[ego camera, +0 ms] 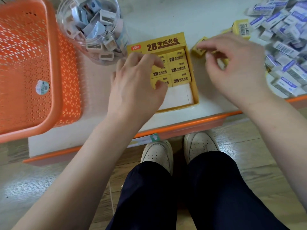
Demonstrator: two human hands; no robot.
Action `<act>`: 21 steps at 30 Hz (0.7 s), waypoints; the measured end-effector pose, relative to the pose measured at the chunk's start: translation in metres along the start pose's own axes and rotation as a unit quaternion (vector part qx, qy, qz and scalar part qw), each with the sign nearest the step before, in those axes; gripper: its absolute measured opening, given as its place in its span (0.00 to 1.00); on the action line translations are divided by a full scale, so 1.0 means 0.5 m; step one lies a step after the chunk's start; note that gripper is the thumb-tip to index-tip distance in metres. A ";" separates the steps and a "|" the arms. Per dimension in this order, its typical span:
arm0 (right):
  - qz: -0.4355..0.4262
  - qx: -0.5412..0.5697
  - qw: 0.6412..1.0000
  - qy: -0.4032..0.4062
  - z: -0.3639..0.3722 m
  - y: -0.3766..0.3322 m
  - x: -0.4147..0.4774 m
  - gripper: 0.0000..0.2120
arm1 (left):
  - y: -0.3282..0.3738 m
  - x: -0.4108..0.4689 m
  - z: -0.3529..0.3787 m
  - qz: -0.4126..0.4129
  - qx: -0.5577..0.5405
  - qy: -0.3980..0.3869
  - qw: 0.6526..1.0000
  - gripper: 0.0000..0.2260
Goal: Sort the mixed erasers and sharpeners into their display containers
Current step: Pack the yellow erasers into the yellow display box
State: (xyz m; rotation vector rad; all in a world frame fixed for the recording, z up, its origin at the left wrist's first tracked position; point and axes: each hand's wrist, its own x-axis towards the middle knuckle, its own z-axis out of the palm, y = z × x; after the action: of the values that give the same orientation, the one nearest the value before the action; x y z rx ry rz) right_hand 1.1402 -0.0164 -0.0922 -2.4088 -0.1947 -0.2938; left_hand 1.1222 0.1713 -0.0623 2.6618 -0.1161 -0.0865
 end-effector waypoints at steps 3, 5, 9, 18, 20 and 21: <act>0.020 -0.049 0.999 0.013 -0.024 0.022 0.009 0.15 | 0.029 0.024 0.027 0.044 -0.046 -0.003 0.998 0.10; 0.032 -0.099 0.995 -0.005 -0.032 0.034 0.016 0.16 | 0.043 0.039 0.044 0.071 -0.056 -0.016 0.996 0.11; 0.042 -0.215 0.972 -0.090 -0.023 0.050 0.027 0.24 | 0.048 0.057 0.070 0.097 -0.055 -0.033 0.993 0.12; 0.038 -0.179 0.983 -0.020 -0.014 0.035 0.024 0.22 | 0.010 0.041 0.084 0.096 -0.074 -0.017 0.992 0.13; 0.028 -0.094 0.995 -0.019 -0.016 0.012 0.020 0.22 | 0.007 0.041 0.076 0.082 -0.107 0.009 0.991 0.13; 0.017 -0.060 0.998 -0.026 -0.014 0.000 0.017 0.22 | 0.007 0.039 0.072 0.073 -0.126 0.019 0.989 0.13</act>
State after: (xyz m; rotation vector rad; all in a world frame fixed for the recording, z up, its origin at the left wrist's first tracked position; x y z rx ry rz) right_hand 1.1470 -0.0204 -0.0847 -2.5375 -0.1627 -0.2324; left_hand 1.1385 0.1500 -0.0933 2.3941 -0.2692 -0.0017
